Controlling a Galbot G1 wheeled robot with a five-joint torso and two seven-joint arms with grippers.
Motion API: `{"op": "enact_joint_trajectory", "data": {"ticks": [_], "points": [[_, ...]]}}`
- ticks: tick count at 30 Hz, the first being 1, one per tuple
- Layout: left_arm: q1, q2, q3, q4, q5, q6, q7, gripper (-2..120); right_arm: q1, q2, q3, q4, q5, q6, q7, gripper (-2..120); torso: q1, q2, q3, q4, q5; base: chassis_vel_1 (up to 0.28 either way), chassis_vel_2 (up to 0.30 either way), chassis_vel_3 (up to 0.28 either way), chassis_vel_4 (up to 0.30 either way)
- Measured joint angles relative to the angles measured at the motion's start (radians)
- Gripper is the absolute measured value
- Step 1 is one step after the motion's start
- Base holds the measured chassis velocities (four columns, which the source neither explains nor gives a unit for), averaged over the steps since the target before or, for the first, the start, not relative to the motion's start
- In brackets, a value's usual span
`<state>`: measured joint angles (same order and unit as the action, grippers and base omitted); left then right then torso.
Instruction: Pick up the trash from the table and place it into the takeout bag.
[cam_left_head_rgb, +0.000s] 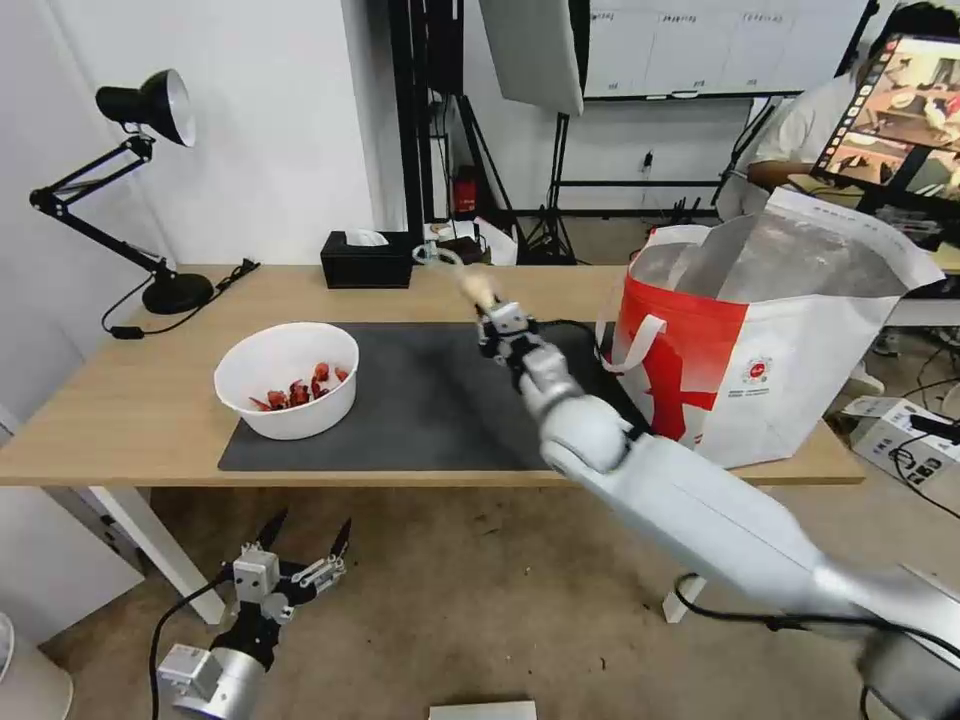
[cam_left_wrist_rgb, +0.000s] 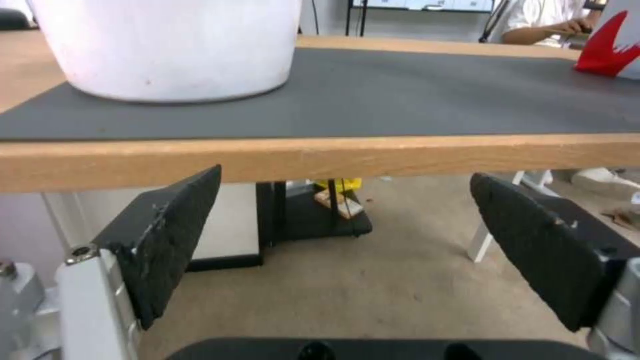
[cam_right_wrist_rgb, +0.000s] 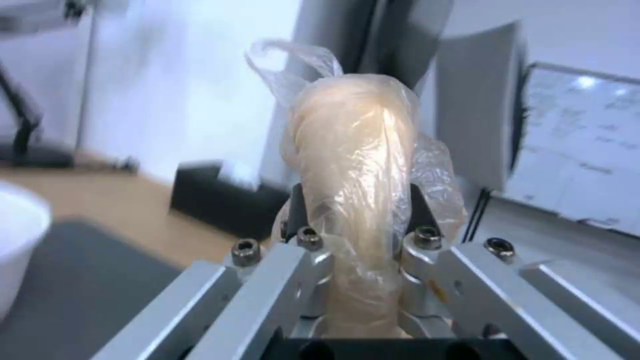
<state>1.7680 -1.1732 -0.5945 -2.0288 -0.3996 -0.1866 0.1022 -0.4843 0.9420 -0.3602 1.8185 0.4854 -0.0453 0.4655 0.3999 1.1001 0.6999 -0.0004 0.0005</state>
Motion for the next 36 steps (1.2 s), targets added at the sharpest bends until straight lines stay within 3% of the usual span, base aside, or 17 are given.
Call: {"op": "enact_joint_trajectory", "data": {"ticks": [8, 15, 19, 29, 36], "points": [[0.0, 0.0, 0.009, -0.028, 0.003, 0.01, -0.002, 100, -0.133, -0.174, 0.234, 0.211, 0.058, 0.0, 0.014, 7, 0.0, 0.0, 0.0, 0.0002, -0.0003, 0.0, 0.0, 0.0, 0.0], [0.0, -0.016, 0.021, -0.034, 0.009, 0.016, -0.004, 100, -0.217, -0.294, 0.395, 0.317, 0.291, -0.024, 0.064, 7, 0.0, 0.0, 0.0, 0.0003, -0.0003, 0.0, 0.0, 0.0, 0.0], [0.001, -0.019, 0.028, -0.043, 0.012, 0.019, -0.004, 100, -0.25, -0.325, 0.458, 0.3, 0.375, -0.03, 0.084, 7, 0.0, 0.0, 0.0, 0.0003, -0.0003, 0.0, 0.0, 0.0, 0.0], [0.008, -0.03, 0.03, -0.051, 0.023, 0.019, -0.004, 100, -0.246, -0.329, 0.49, 0.27, 0.475, -0.087, 0.173, 7, 0.0, 0.0, 0.0, 0.0004, -0.0004, 0.0, 0.0, 0.0, 0.0], [0.008, -0.033, 0.021, -0.063, 0.02, 0.019, -0.004, 100, -0.267, -0.33, 0.505, 0.271, 0.472, -0.096, 0.176, 30, 0.0, 0.0, 0.0, 0.0004, -0.0004, 0.0, 0.0, 0.0, 0.0]]}}
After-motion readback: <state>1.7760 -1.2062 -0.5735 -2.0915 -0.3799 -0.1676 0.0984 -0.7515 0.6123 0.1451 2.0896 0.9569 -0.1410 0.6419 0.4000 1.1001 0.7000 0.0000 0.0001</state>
